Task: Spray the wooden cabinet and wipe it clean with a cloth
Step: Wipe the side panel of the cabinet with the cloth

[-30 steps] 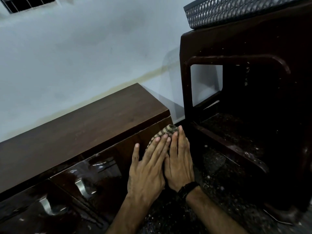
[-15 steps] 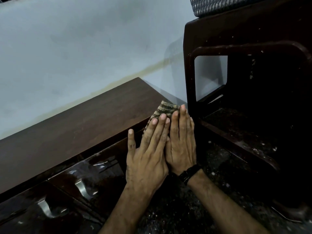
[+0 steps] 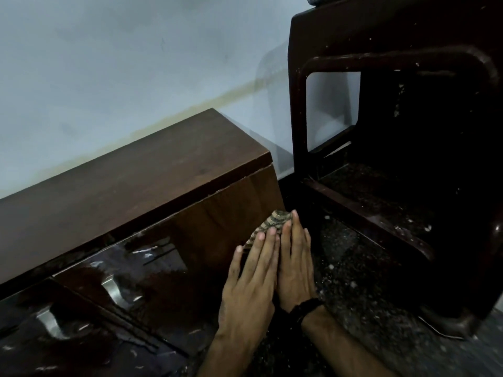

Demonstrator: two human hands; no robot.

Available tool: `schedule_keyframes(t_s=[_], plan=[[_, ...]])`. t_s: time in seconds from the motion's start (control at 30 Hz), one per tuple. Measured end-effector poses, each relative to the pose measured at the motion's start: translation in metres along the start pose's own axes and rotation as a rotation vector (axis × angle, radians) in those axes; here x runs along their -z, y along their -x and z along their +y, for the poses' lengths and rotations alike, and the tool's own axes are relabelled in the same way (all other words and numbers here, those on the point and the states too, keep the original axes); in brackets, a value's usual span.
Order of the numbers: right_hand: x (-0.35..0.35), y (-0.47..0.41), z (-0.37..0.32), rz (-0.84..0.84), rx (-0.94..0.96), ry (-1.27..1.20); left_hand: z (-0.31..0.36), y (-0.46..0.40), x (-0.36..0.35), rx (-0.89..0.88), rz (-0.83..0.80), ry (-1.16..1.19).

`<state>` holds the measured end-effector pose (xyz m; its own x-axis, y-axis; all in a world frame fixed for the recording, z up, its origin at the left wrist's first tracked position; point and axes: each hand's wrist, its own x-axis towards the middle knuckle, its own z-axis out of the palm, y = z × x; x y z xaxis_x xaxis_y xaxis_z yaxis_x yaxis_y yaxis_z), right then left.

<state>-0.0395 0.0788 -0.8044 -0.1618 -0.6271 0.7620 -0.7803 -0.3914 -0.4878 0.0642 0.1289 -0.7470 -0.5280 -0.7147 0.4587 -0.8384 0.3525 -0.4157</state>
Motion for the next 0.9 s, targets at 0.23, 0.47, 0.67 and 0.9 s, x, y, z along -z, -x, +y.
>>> schedule_keyframes(t_s=[0.23,0.47,0.67,0.9], plan=[[0.015,-0.01,-0.002,0.086,0.019,0.079,0.024,0.009,0.004,0.355,0.091,0.544],[0.023,-0.019,0.011,0.104,0.005,-0.258,0.052,-0.011,0.018,1.109,0.289,0.994],[0.027,-0.001,0.011,0.134,-0.253,-0.362,0.056,-0.018,0.004,1.385,0.351,1.056],[0.04,-0.01,0.001,0.129,-0.314,-0.442,0.056,-0.025,-0.002,1.421,0.348,1.037]])
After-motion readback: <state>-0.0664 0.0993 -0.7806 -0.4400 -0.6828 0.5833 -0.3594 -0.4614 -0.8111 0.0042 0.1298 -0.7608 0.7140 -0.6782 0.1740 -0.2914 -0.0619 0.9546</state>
